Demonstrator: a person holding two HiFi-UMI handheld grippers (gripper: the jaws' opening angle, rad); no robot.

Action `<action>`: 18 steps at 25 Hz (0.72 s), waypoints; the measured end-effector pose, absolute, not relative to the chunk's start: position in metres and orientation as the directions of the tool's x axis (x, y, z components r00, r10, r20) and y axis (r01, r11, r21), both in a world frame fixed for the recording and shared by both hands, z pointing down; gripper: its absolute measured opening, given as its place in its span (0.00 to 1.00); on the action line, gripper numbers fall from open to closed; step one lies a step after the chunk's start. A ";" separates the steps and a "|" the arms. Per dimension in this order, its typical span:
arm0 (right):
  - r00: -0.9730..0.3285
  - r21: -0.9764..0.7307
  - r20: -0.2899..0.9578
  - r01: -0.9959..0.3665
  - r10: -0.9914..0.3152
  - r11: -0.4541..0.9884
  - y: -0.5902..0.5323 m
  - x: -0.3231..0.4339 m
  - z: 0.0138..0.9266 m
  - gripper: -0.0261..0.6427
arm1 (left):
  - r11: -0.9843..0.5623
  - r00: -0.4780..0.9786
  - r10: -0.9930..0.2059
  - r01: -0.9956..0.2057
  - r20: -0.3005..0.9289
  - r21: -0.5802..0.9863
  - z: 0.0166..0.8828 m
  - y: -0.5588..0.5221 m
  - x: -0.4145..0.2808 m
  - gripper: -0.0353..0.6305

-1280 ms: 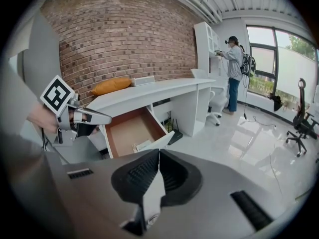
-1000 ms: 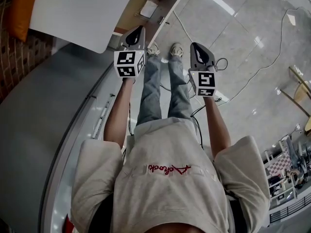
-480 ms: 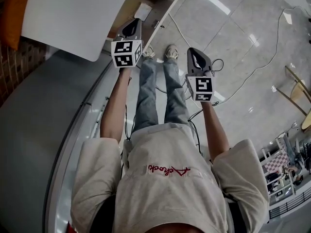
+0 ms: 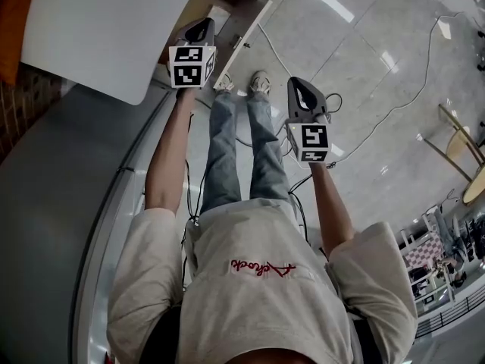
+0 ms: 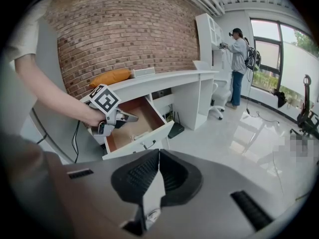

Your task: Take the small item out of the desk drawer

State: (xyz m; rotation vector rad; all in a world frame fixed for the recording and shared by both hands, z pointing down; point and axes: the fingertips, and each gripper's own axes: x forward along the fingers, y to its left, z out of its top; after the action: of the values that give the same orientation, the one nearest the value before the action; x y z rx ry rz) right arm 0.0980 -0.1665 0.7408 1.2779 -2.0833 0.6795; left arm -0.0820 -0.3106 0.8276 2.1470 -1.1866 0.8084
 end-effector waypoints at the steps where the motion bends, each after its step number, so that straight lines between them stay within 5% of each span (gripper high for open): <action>1: -0.361 -0.117 0.716 -0.906 -0.598 0.407 -0.167 0.097 0.743 0.06 | -0.464 0.429 -0.533 -0.869 0.729 0.172 0.831 -0.312 -0.081 0.07; 18: -0.349 -0.139 0.751 -0.913 -0.560 0.383 -0.173 0.106 0.764 0.06 | -0.708 0.291 -0.414 -0.698 0.862 -0.104 0.892 -0.313 -0.079 0.07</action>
State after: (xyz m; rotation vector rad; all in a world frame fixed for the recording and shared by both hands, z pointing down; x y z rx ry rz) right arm 0.1055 -0.1726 0.7643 1.2614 -2.0346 0.7473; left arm -0.0794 -0.3131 0.8917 2.2716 -1.0129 1.3806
